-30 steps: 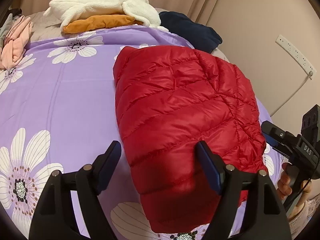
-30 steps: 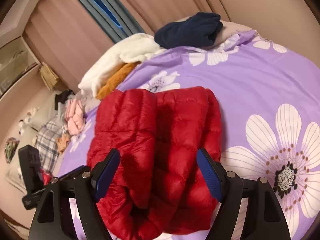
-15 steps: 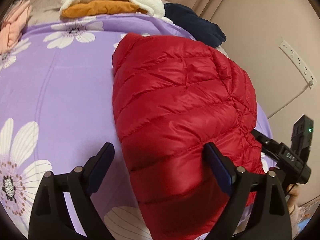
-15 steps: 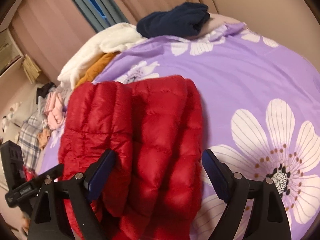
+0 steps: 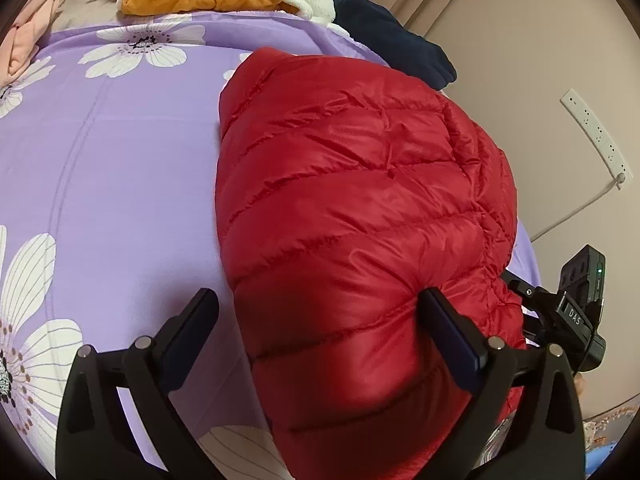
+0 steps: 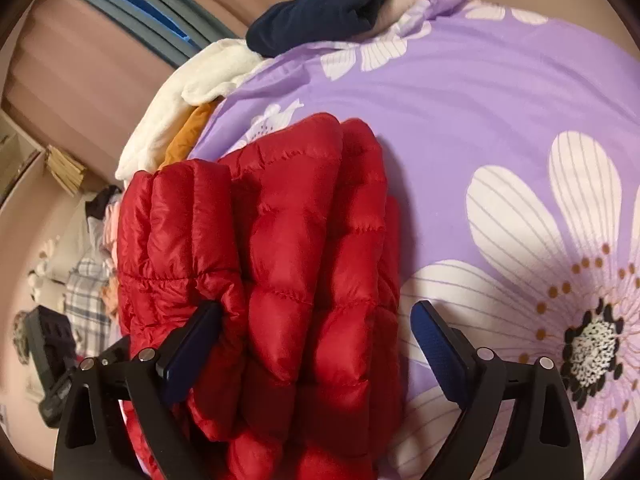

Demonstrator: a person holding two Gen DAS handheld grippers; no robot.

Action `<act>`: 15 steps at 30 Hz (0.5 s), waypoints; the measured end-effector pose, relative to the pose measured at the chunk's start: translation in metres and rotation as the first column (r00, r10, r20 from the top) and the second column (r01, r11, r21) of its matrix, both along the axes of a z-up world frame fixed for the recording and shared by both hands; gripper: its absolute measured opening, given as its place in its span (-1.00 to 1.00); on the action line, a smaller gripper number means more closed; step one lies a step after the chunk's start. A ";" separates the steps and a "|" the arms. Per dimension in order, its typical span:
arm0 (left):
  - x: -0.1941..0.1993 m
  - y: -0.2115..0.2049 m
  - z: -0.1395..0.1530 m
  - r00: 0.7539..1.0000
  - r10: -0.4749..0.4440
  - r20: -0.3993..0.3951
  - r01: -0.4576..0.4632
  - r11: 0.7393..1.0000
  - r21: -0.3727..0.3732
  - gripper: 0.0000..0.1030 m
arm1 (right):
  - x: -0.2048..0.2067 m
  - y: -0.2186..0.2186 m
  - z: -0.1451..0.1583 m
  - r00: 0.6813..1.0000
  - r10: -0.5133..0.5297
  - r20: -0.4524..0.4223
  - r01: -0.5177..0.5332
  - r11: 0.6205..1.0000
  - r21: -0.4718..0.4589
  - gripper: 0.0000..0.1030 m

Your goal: Fold large clothes

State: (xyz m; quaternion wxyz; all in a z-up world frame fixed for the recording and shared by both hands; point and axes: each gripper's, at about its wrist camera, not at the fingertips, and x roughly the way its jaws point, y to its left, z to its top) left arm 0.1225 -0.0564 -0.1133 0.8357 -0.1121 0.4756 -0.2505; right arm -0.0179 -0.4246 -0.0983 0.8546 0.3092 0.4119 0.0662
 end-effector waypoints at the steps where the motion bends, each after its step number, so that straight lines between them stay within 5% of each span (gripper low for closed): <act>1: 0.001 0.000 -0.001 1.000 -0.001 -0.003 0.001 1.000 -0.003 0.98 | 0.000 -0.001 -0.001 1.000 0.004 -0.003 -0.004 1.000 0.013 0.83; 15: 0.008 -0.003 -0.009 0.999 -0.009 -0.035 0.008 0.999 -0.052 1.00 | 0.003 -0.007 -0.018 0.999 0.024 -0.023 -0.020 0.988 0.152 0.84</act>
